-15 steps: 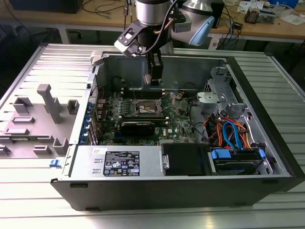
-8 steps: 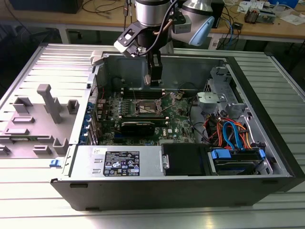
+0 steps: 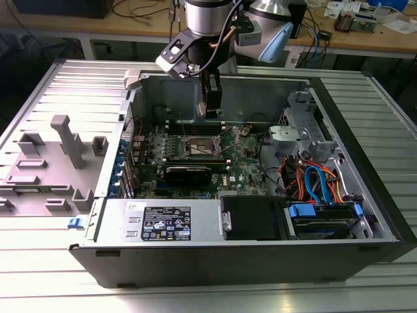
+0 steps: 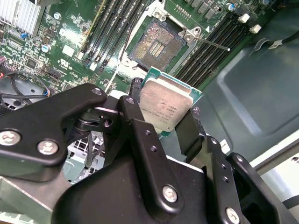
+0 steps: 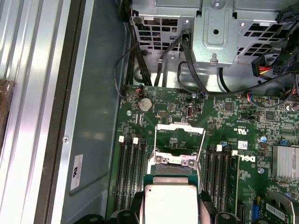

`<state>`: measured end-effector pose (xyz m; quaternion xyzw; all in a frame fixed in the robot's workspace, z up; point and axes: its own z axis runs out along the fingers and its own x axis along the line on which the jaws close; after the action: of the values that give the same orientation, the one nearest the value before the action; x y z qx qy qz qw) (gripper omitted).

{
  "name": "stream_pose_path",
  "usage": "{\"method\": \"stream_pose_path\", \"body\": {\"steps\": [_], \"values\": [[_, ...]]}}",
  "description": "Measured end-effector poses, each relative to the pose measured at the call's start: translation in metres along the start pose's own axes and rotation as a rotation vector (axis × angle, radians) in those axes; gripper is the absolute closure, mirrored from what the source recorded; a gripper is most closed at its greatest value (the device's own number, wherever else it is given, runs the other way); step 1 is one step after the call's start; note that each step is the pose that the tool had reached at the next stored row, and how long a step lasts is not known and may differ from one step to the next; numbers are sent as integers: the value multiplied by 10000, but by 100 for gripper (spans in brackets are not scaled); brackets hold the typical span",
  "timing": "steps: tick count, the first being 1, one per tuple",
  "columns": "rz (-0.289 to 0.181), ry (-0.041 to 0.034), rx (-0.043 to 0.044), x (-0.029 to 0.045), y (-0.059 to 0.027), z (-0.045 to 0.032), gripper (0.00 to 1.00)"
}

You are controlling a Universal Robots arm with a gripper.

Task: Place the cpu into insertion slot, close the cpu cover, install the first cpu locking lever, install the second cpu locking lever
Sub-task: 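Place the cpu into insertion slot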

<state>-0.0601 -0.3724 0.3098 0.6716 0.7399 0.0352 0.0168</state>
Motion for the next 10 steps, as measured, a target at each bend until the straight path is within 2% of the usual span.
{"method": "stream_pose_path", "body": {"steps": [3, 5, 8, 10], "values": [[99, -5, 17, -1, -3, 30, 45], [439, -26, 29, -1, -6, 70, 45], [625, -41, 29, -1, -18, 107, 45], [686, -46, 27, -1, -38, 157, 45]]}}
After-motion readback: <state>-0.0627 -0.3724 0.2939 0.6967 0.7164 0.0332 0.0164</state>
